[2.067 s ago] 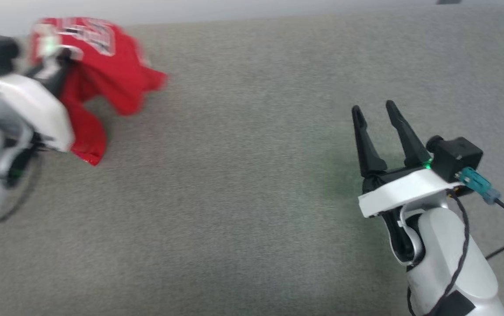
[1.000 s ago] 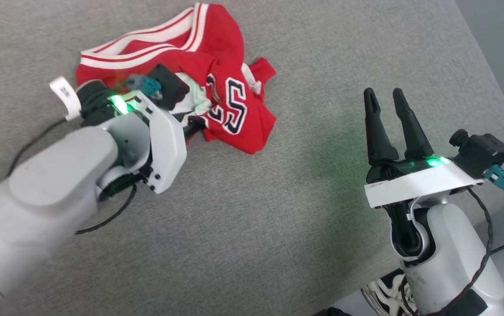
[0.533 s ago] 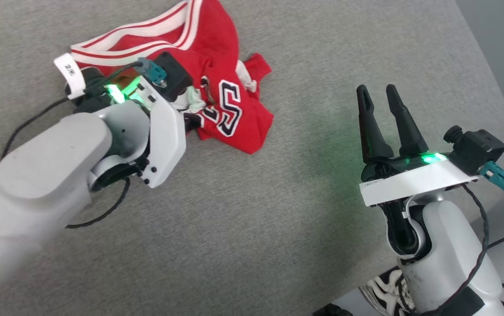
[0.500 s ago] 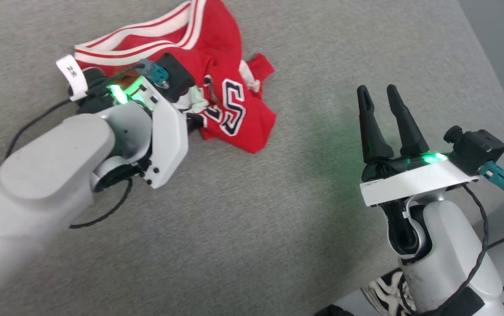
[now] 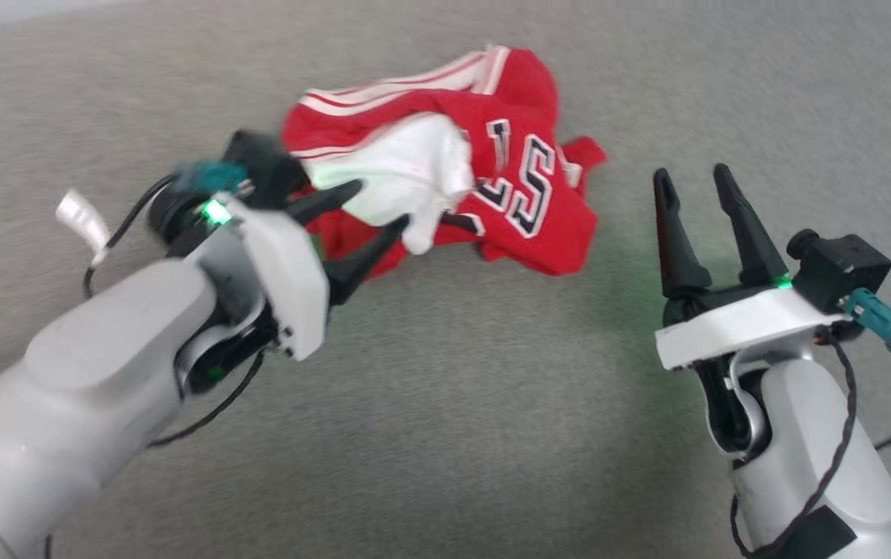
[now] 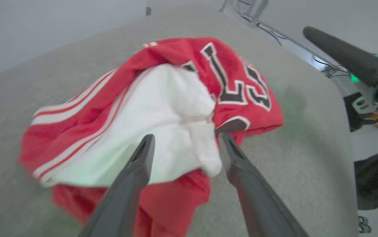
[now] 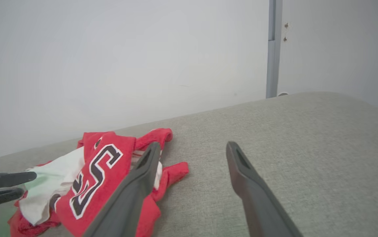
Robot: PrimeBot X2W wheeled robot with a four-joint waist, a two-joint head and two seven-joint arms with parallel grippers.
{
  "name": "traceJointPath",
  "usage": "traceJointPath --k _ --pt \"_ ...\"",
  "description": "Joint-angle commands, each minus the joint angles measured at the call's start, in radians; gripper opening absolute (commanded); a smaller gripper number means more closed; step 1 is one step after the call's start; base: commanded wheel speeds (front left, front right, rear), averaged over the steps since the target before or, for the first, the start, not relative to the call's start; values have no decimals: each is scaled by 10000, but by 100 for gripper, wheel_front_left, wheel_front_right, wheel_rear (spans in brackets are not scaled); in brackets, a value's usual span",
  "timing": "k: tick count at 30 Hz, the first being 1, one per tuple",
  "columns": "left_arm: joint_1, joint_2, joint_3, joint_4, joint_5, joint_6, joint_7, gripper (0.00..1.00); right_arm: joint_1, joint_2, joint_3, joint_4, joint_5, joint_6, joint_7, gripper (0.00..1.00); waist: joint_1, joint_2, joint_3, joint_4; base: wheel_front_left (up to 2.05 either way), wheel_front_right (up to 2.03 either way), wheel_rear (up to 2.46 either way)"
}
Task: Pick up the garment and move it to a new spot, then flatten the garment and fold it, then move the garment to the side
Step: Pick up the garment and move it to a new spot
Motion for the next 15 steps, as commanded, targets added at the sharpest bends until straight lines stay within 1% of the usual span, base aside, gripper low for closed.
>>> traceJointPath --k 1,3,6,10,12,13,15 --pt "306 133 33 137 -195 29 -304 100 135 -23 -71 63 -157 1 -21 100 0 0 -570 646 0 0 0" --pt "761 26 126 382 -475 28 -940 100 240 -36 -268 203 -461 1 -21 100 0 0 -793 972 0 0 0" --pt "1667 -130 547 809 -1431 28 -1857 100 484 -210 -475 414 -718 1 -21 100 0 0 -1161 1447 0 0 0" --pt "2851 -147 1125 1390 -2093 28 -2412 100 862 -507 -583 621 -819 1 -21 100 0 0 -1666 2005 0 0 0" --pt "3429 -150 1555 1667 -2077 28 -2492 100 1089 -674 -702 695 -793 1 -21 100 0 0 -1901 2256 0 0 0" --pt "3674 -124 1959 1805 -1919 28 -2497 100 1200 -752 -772 721 -788 1 -21 100 0 0 -2004 2364 0 0 0" --pt "4452 -270 2860 1932 -1768 28 -2504 100 1372 -882 -896 758 -766 1 -21 100 0 0 -2199 2560 0 0 0"
